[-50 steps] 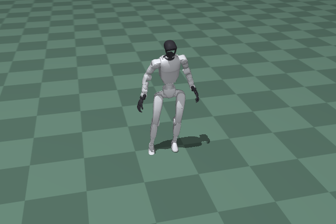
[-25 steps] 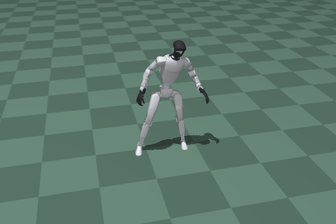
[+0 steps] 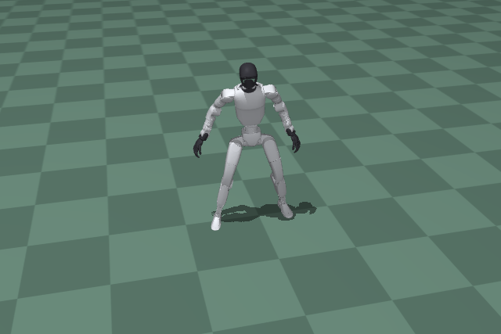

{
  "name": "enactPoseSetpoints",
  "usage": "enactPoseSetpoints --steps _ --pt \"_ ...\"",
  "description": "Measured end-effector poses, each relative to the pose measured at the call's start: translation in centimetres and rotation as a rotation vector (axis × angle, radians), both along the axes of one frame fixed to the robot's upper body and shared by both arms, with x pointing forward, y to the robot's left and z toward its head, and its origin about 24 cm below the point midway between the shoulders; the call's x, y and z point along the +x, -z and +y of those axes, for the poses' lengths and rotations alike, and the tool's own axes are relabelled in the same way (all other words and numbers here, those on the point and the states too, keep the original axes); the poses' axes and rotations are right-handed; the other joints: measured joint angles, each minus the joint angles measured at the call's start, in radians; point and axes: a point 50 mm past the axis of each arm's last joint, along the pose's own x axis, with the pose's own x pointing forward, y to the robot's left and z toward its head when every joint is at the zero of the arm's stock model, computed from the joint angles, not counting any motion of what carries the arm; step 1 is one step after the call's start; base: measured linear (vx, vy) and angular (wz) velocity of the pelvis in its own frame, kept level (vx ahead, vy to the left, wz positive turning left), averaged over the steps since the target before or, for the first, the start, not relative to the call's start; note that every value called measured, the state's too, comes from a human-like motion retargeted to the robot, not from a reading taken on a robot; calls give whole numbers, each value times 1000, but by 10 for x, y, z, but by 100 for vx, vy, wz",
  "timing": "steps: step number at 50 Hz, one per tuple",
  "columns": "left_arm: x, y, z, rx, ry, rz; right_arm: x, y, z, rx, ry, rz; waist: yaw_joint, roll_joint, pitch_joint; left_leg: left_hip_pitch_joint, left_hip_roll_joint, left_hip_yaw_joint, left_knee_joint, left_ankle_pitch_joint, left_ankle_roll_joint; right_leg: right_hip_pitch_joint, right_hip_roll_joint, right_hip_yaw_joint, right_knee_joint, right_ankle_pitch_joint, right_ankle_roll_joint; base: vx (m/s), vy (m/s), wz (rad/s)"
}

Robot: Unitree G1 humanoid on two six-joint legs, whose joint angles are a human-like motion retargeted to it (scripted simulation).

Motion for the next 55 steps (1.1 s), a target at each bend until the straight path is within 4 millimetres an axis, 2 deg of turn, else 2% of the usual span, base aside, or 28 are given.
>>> enactPoseSetpoints --steps 3,7,10,14,18,20,23,26,29,32,35,40,42,43,45,47,50,53,55 --pt "6 2 -15 1 122 16 15 -5 1 11 -19 -58 17 3 -22 -27 -103 53 45 -61 43 3 24 -4 -8 -4 4 8 -36 -8" --pt "20 2 -20 1 82 -24 32 -4 12 42 -38 -106 74 5 -39 -62 -255 1 4 -81 93 11 73 -17 -6 -12 7 7 -33 0" --pt "39 -3 -14 6 22 -78 46 0 28 85 -79 -130 125 -4 -43 -81 -335 -55 -74 -37 109 21 118 -34 -7 -16 11 5 -30 17" --pt "66 -18 5 7 -117 -191 71 6 58 187 -190 -160 153 -60 -29 -75 -315 -71 -123 -4 106 34 172 -70 -1 -33 5 4 -30 39" --pt "82 -34 29 30 -210 -283 82 12 86 321 -300 -158 123 -133 -4 -41 -259 -123 -176 14 23 46 224 -64 16 -52 -8 2 -30 66" --pt "89 -41 40 62 -179 -284 76 15 94 377 -320 -134 103 -160 5 -21 -236 -154 -217 35 -11 48 255 -12 23 -53 -20 0 -29 81" --pt "102 -54 55 131 -58 -249 55 20 93 389 -323 -71 97 -184 13 3 -206 -190 -277 67 -13 40 278 71 36 -53 -28 1 -29 64" --pt "111 -69 68 206 34 -243 30 26 88 342 -324 17 107 -198 8 15 -175 -207 -317 88 -3 34 249 52 32 -56 -30 2 -29 33" --pt "113 -85 81 263 44 -302 7 31 85 309 -334 75 116 -199 5 21 -143 -216 -331 96 0 42 183 -15 13 -49 -24 4 -31 21" --pt "108 -95 93 271 -21 -368 -11 34 81 297 -289 121 122 -193 1 20 -106 -213 -342 105 -9 33 115 -32 -2 -9 -5 2 -35 -3" --pt "96 -100 106 255 -157 -424 -18 36 75 286 -224 133 127 -180 2 18 -62 -200 -336 108 -16 20 43 -60 -3 24 14 1 -41 -31" --pt "62 -92 120 233 -457 -471 -10 30 58 219 -121 73 118 -155 18 5 9 -171 -271 95 -22 14 -102 -207 -9 138 26 2 -49 -45" --pt "54 -84 117 235 -528 -462 -7 30 54 244 -96 101 111 -149 31 12 29 -159 -277 109 -33 4 -137 -169 -32 211 49 4 -58 -34" --pt "47 -80 116 236 -571 -458 -5 29 52 235 -89 90 105 -144 37 14 44 -157 -266 112 -40 1 -142 -125 -29 203 57 7 -63 -30" --pt "33 -71 112 226 -645 -445 -2 26 49 215 -88 67 94 -128 49 17 81 -157 -245 123 -56 -9 -127 -37 -9 145 61 7 -66 -30" --pt "22 -60 104 194 -690 -416 3 23 46 185 -102 44 78 -102 58 20 128 -147 -245 158 -62 -19 -86 3 19 65 38 5 -67 -28" --pt "11 -37 77 98 -693 -339 20 15 36 117 -154 10 37 -44 77 27 199 -63 -285 234 -58 -44 -8 -2 58 -9 -26 0 -63 -16" --pt "7 -11 35 -3 -526 -209 37 2 21 34 -205 -20 -24 1 89 28 184 20 -320 232 -57 -61 34 -24 56 -10 -41 -3 -52 5" --pt "4 0 8 -36 -318 -112 43 -6 11 -9 -213 -46 -55 14 89 19 119 -28 -308 187 -63 -56 41 -30 35 1 -29 -1 -41 7"
